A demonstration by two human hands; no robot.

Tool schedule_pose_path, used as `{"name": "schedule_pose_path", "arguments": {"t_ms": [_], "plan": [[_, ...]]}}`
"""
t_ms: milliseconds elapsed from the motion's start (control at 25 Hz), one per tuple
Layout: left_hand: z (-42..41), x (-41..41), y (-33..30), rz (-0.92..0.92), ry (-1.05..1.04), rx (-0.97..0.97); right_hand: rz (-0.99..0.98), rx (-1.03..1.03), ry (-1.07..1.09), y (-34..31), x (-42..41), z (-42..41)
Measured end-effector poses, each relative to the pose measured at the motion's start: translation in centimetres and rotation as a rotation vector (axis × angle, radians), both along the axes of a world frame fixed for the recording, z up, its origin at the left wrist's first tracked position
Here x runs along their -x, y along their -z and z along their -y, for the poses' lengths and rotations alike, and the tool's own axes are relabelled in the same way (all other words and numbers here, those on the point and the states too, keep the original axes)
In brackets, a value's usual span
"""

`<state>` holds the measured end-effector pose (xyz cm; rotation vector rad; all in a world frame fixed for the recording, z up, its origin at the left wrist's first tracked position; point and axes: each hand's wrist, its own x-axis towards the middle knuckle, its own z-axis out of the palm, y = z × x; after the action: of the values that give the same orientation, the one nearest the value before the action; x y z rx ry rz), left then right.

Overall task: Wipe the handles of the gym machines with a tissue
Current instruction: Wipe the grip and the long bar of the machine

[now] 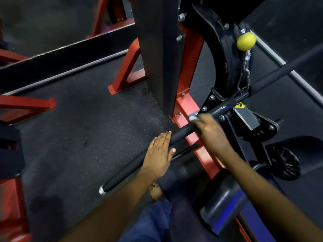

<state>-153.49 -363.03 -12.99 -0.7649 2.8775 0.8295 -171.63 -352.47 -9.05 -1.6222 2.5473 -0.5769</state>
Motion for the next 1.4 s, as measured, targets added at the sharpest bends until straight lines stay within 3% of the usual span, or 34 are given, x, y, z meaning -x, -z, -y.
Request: {"name": "schedule_pose_path", "arguments": {"t_ms": [160, 240, 360, 440, 520, 600, 640, 680, 760, 800, 840, 960, 1000, 1040, 1160, 1200, 1240, 1320, 1400], "plan": [[-0.3, 0.2, -0.3, -0.025, -0.027, 0.029, 0.124, 0.136, 0.702, -1.2, 6.3, -1.0], [-0.4, 0.2, -0.4, -0.009, -0.035, 0.035, 0.230, 0.141, 0.611, -0.6, 3.0, 0.2], [-0.1, 0.2, -0.7, 0.029, -0.007, 0.013, 0.170, 0.007, 0.089, 0.2, -1.1, 0.1], [0.1, 0.5, -0.8, 0.046, 0.005, -0.009, 0.126, 0.042, 0.308, -0.1, 3.5, -1.0], [0.0, 1.0, -0.9, 0.065, -0.001, -0.015, 0.183, 0.143, 0.686, -2.2, 7.2, -1.5], [-0.2, 1.4, -0.8, 0.092, -0.014, -0.003, 0.214, 0.139, 0.728, -2.1, 7.0, -0.6], [-0.2, 1.4, -0.6, 0.103, -0.019, 0.006, 0.304, 0.190, 0.616, -1.9, 5.1, 0.1], [-0.2, 1.4, -0.6, 0.112, -0.017, 0.012, 0.268, 0.137, 0.433, -0.8, 2.5, 0.9], [-0.1, 1.2, -0.6, 0.121, 0.004, 0.013, -0.008, -0.009, 0.036, 0.8, 0.0, 0.2], [0.0, 1.1, -0.6, 0.118, 0.014, 0.011, -0.051, -0.079, -0.012, 1.2, 1.6, -0.7], [0.1, 1.1, -0.6, 0.113, 0.019, 0.010, 0.025, -0.086, 0.051, 0.5, 3.8, -1.3], [0.0, 1.2, -0.7, 0.113, 0.001, 0.017, 0.070, 0.062, 0.583, -0.8, 8.5, -2.1], [-0.2, 1.3, -0.7, 0.119, -0.011, 0.022, 0.070, 0.086, 0.607, -1.1, 7.6, -1.7], [-0.4, 1.4, -0.8, 0.125, -0.024, 0.030, 0.071, 0.097, 0.513, -0.6, 5.6, -1.0], [-0.6, 1.7, -0.7, 0.124, -0.035, 0.050, -0.019, -0.098, -0.059, 0.7, 1.3, -0.4], [-0.7, 1.8, -0.6, 0.120, -0.031, 0.045, -0.062, -0.134, -0.123, 0.6, 2.8, -0.8], [-0.7, 1.8, -0.6, 0.116, -0.029, 0.039, -0.079, -0.156, -0.070, 0.4, 5.0, -1.1], [-0.7, 1.9, -0.5, 0.114, -0.030, 0.043, -0.011, -0.048, 0.271, 0.6, 8.3, -1.4], [-0.7, 1.9, -0.5, 0.109, -0.033, 0.048, 0.236, 0.149, 0.586, 0.3, 7.3, -1.0]]}}
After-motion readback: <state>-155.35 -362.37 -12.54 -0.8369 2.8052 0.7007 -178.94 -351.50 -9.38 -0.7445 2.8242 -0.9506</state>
